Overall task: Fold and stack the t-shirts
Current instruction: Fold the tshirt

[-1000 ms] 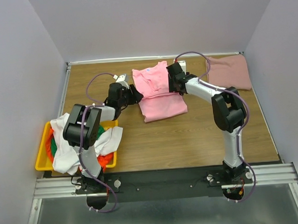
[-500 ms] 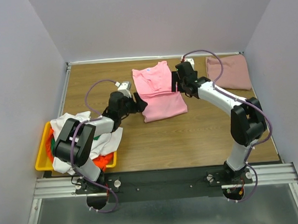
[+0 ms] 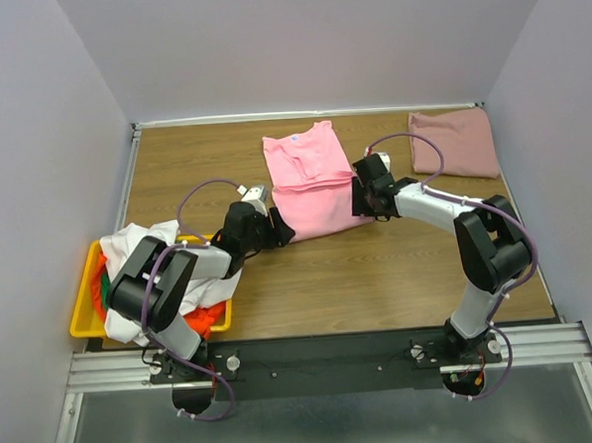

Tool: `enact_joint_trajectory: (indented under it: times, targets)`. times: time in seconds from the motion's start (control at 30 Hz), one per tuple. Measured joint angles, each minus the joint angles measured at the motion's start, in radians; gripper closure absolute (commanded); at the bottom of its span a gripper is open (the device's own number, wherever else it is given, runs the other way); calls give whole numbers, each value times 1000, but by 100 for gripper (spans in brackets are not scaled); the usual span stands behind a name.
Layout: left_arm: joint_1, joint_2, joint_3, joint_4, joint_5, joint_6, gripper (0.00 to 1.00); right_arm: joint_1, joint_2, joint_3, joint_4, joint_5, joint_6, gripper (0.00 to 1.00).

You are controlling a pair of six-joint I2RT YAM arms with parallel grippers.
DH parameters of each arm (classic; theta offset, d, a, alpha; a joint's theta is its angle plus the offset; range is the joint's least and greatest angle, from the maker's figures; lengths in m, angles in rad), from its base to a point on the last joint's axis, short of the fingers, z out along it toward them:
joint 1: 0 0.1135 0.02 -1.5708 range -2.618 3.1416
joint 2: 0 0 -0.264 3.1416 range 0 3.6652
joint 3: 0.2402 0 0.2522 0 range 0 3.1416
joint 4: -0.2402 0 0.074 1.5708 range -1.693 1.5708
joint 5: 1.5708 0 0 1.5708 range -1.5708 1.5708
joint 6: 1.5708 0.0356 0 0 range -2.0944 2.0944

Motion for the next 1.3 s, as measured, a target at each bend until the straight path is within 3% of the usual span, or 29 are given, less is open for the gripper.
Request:
enact_joint_trajectory:
  times: [0.53,0.7,0.8,0.9,1.3]
  targets:
    - [-23,18,-29,53,-8,-25,47,-27,0,-89,51,-17,43,43]
    - [-30,20,-36,66,-15,-31,50,-33,0,-100,84,-46,53,56]
    - [-39,19,-48,82,-23,-34,50,-34,-5,-111,105,-60,63,74]
    - [-42,17,-56,90,-29,-38,52,-34,-14,-129,125,-77,71,81]
    - [-87,-9,-94,101,-58,-64,54,-35,-56,-179,137,-87,91,85]
